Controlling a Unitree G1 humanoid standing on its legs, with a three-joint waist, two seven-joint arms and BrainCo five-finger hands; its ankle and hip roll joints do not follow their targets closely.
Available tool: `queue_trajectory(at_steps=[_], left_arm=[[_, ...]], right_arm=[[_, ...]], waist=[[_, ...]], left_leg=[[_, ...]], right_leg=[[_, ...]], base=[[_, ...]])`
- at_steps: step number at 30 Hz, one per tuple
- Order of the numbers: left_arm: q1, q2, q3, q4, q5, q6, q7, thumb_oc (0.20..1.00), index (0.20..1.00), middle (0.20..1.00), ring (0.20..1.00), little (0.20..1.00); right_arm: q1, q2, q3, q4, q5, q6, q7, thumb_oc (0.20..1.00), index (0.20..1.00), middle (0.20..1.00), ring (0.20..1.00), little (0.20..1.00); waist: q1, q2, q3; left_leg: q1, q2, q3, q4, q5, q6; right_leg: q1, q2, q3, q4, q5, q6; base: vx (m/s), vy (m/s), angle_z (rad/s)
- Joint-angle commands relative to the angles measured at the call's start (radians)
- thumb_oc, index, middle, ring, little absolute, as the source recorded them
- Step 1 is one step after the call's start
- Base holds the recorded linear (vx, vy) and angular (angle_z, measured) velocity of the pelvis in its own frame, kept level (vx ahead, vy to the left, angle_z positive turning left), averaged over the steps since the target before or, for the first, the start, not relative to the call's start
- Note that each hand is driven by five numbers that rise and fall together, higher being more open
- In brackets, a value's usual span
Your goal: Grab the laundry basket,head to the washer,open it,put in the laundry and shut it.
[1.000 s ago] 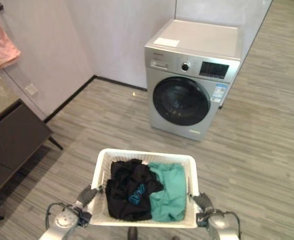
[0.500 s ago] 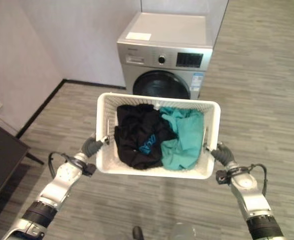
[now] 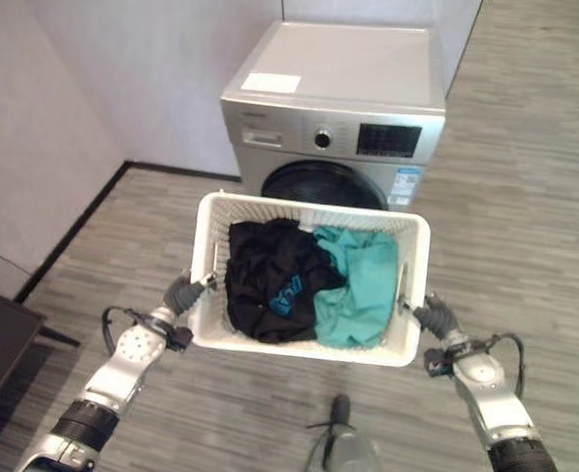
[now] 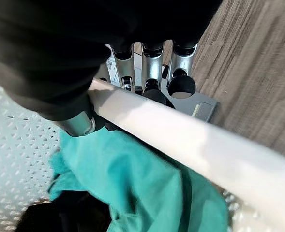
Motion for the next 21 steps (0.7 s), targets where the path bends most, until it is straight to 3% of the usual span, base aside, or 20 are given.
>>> queue_trajectory(at_steps=[1,2,3,5,6,7,8,9,10,11,12,13,14,16,21], left_arm=[[-0.069,0.156,0.156,0.021,-0.059,-0.032,0.108,0.200,0.200,0.200,0.200,0.200],[-0.068,0.158,0.158,0.019,-0.063,-0.029,0.108,0.200,0.200,0.200,0.200,0.200],[-0.068,0.153,0.159,0.017,-0.069,-0.025,0.106,0.200,0.200,0.200,0.200,0.200],[-0.064,0.152,0.161,0.016,-0.069,-0.023,0.102,0.200,0.200,0.200,0.200,0.200],[-0.057,0.159,0.173,0.014,-0.069,-0.024,0.106,0.200,0.200,0.200,0.200,0.200],[-0.055,0.160,0.176,0.012,-0.069,-0.026,0.108,0.200,0.200,0.200,0.200,0.200],[-0.055,0.160,0.177,0.012,-0.069,-0.026,0.108,0.200,0.200,0.200,0.200,0.200],[-0.054,0.164,0.177,0.016,-0.065,-0.028,0.112,0.200,0.200,0.200,0.200,0.200],[-0.051,0.167,0.181,0.018,-0.056,-0.030,0.120,0.200,0.200,0.200,0.200,0.200],[-0.051,0.167,0.181,0.018,-0.056,-0.030,0.120,0.200,0.200,0.200,0.200,0.200],[-0.055,0.175,0.184,0.027,-0.054,-0.032,0.132,0.200,0.200,0.200,0.200,0.200],[-0.050,0.179,0.192,0.027,-0.054,-0.034,0.139,0.200,0.200,0.200,0.200,0.200],[-0.050,0.180,0.192,0.027,-0.054,-0.034,0.139,0.200,0.200,0.200,0.200,0.200],[-0.016,0.181,0.214,-0.010,-0.043,-0.044,0.137,0.200,0.200,0.200,0.200,0.200],[-0.012,0.198,0.223,-0.040,-0.008,-0.052,0.142,0.200,0.200,0.200,0.200,0.200]], right_arm=[[-0.039,-0.105,-0.163,0.002,0.043,-0.087,-0.100,0.200,0.200,0.200,0.200,0.200],[-0.040,-0.108,-0.163,0.004,0.035,-0.082,-0.103,0.200,0.200,0.200,0.200,0.200],[-0.033,-0.107,-0.161,0.011,0.029,-0.076,-0.105,0.200,0.200,0.200,0.200,0.200],[-0.024,-0.106,-0.164,0.011,0.026,-0.074,-0.102,0.200,0.200,0.200,0.200,0.200],[-0.014,-0.105,-0.163,0.007,0.020,-0.075,-0.095,0.200,0.200,0.200,0.200,0.200],[-0.012,-0.099,-0.162,0.007,0.020,-0.079,-0.094,0.200,0.200,0.200,0.200,0.200],[-0.012,-0.099,-0.161,0.007,0.020,-0.079,-0.094,0.200,0.200,0.200,0.200,0.200],[-0.014,-0.096,-0.158,0.016,0.021,-0.084,-0.101,0.200,0.200,0.200,0.200,0.200],[-0.011,-0.085,-0.161,0.021,0.019,-0.094,-0.107,0.200,0.200,0.200,0.200,0.200],[-0.011,-0.085,-0.161,0.021,0.019,-0.093,-0.107,0.200,0.200,0.200,0.200,0.200],[-0.012,-0.070,-0.161,0.025,0.020,-0.100,-0.114,0.200,0.200,0.200,0.200,0.200],[-0.013,-0.066,-0.158,0.032,0.017,-0.101,-0.117,0.200,0.200,0.200,0.200,0.200],[-0.014,-0.066,-0.158,0.032,0.017,-0.101,-0.117,0.200,0.200,0.200,0.200,0.200],[-0.012,-0.055,-0.155,0.040,0.010,-0.101,-0.106,0.200,0.200,0.200,0.200,0.200],[0.011,-0.041,-0.184,0.029,-0.001,-0.100,-0.107,0.200,0.200,0.200,0.200,0.200]], waist=[[-0.001,-0.056,-0.057],[0.004,-0.063,-0.055],[0.011,-0.067,-0.051],[0.021,-0.073,-0.052],[0.030,-0.081,-0.051],[0.035,-0.081,-0.054],[0.036,-0.084,-0.054],[0.041,-0.082,-0.053],[0.056,-0.074,-0.052],[0.055,-0.074,-0.052],[0.065,-0.066,-0.048],[0.076,-0.064,-0.045],[0.075,-0.063,-0.046],[0.080,-0.041,-0.061],[0.082,-0.047,-0.082]], left_leg=[[-0.048,0.036,-0.020,0.122,0.179,-0.003],[-0.075,0.045,-0.008,0.135,0.179,0.008],[-0.118,0.067,0.004,0.067,0.122,0.023],[-0.132,0.057,0.010,0.003,0.096,0.037],[-0.166,0.052,0.007,-0.161,0.089,0.057],[-0.161,0.051,-0.002,-0.271,0.094,0.056],[-0.154,0.045,0.002,-0.282,0.100,0.057],[-0.154,0.041,-0.016,-0.375,0.116,0.049],[-0.171,0.027,-0.087,-0.544,0.173,0.036],[-0.170,0.026,-0.087,-0.547,0.175,0.036],[-0.180,0.021,-0.149,-0.613,0.208,0.022],[-0.183,0.009,-0.199,-0.618,0.203,0.018],[-0.186,0.008,-0.200,-0.619,0.207,0.019],[-0.147,-0.006,-0.265,-0.626,0.181,0.016],[-0.128,-0.034,-0.228,-0.576,0.128,0.034]], right_leg=[[0.064,-0.014,0.016,-0.050,-0.096,0.082],[0.082,-0.018,0.016,-0.059,-0.101,0.077],[0.113,-0.023,0.020,-0.076,-0.113,0.087],[0.126,-0.033,0.035,-0.085,-0.117,0.099],[0.126,-0.054,0.043,-0.087,-0.113,0.109],[0.128,-0.064,0.049,-0.080,-0.118,0.116],[0.128,-0.068,0.050,-0.079,-0.119,0.117],[0.135,-0.074,0.056,-0.076,-0.127,0.121],[0.160,-0.065,0.074,-0.077,-0.143,0.123],[0.159,-0.065,0.074,-0.077,-0.143,0.123],[0.177,-0.059,0.087,-0.072,-0.160,0.124],[0.186,-0.059,0.102,-0.065,-0.170,0.127],[0.184,-0.059,0.101,-0.066,-0.167,0.127],[0.192,-0.064,0.134,-0.041,-0.184,0.136],[0.216,-0.113,0.150,-0.027,-0.184,0.153]], base=[[0.12,-0.146,-0.43],[0.22,-0.071,-0.44],[0.29,-0.033,-0.36],[0.17,0.068,-0.29],[0.09,0.143,-0.46],[0.08,0.137,-0.56],[0.11,0.105,-0.49],[0.19,0.149,-0.56],[0.19,0.149,-0.57],[0.24,0.183,-0.64],[0.17,0.136,-0.53],[0.16,0.139,-0.58],[0.11,0.126,-0.39],[0.15,0.207,-0.64],[0.15,0.246,-0.11]])
